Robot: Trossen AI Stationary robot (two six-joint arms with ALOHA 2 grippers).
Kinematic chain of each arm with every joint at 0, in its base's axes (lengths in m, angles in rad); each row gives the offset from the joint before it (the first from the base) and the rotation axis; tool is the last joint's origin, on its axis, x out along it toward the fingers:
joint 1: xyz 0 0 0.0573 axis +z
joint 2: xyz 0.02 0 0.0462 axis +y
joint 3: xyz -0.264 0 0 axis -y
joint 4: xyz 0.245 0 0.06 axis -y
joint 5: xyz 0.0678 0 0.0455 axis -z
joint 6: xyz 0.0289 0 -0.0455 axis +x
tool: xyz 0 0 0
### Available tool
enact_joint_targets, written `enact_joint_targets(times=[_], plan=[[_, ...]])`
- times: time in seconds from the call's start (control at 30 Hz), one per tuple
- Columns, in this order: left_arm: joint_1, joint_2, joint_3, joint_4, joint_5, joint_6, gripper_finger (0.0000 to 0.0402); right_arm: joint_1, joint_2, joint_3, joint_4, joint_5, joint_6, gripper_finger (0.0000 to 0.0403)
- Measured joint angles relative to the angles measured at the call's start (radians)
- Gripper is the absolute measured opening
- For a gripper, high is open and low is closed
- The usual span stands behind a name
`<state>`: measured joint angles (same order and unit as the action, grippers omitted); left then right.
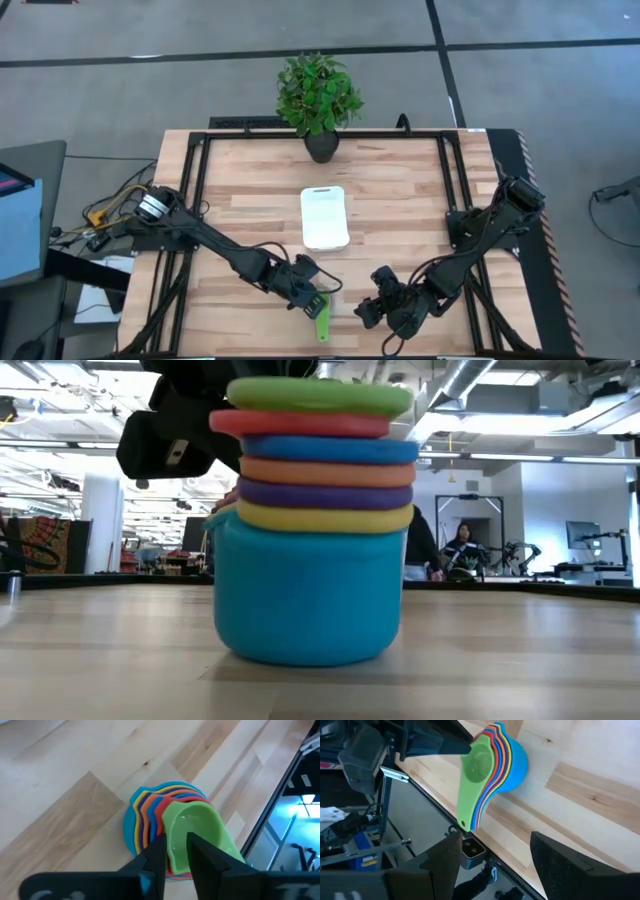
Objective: Nest measuring cups in basket
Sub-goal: Stack the green measuring cup on top of the pink measuring cup, then put the nested measuring cups into the white bin
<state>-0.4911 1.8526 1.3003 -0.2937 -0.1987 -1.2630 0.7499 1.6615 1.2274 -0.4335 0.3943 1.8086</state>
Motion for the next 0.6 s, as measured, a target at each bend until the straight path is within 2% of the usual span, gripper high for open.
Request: enact_joint_targets(times=[0.17,0.33,0.5,0.6], plan=[[0.000,-0.008,0.000,-0.006,0.012,0.013,0.0090,-0.014,0.000,0.000,0.013,0.023,-0.002,0.0260],[0.000,-0.040,0.000,-0.016,0.089,0.031,0.0101,-0.043,0.039,0.000,0.058,0.084,-0.085,0.0260],[-0.009,-0.097,0.000,-0.109,0.090,0.071,0.0101,-0.087,0.132,0.000,0.104,0.062,-0.116,0.0262],[-0.022,-0.116,0.000,-0.181,0.063,0.097,0.0102,-0.120,0.190,-0.002,0.161,-0.012,-0.143,0.0278]])
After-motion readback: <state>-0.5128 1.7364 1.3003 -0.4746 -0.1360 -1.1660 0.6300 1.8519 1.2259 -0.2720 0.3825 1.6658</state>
